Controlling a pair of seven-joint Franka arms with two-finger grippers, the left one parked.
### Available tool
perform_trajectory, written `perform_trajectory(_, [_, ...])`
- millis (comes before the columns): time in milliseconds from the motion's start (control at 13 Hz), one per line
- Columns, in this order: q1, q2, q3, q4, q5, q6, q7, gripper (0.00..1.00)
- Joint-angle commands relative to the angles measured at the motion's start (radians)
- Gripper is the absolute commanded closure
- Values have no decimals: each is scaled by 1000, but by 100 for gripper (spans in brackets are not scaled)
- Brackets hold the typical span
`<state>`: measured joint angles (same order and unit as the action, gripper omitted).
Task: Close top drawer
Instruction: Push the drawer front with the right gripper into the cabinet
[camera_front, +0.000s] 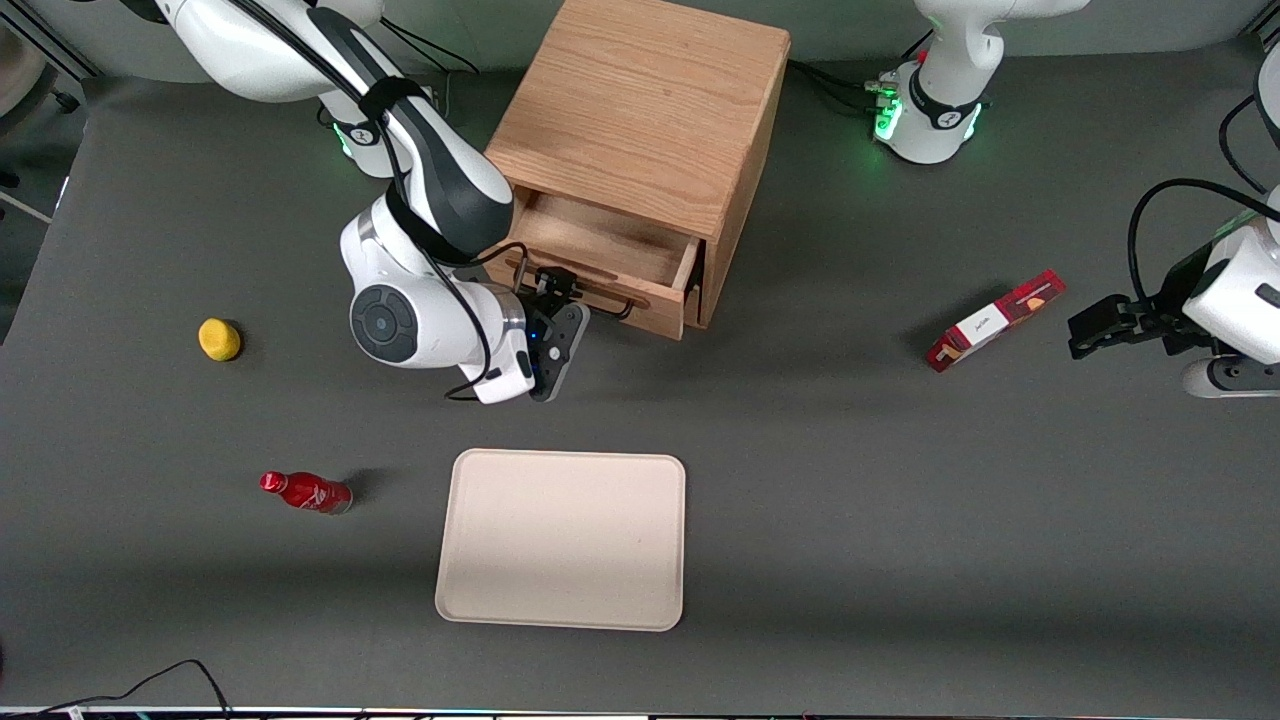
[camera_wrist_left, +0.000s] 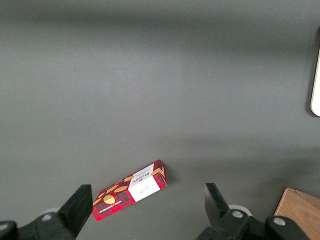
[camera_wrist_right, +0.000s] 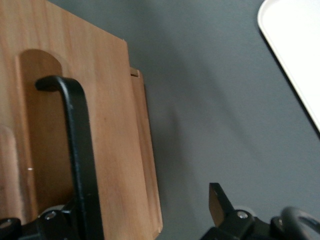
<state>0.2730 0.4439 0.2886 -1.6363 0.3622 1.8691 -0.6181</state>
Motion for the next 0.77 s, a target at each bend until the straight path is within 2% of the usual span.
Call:
perform_trajectory(0, [0,-62,9,-65,40,21,21,0])
perform_trajectory(692, [0,-120,47,-129,63,33,40,0])
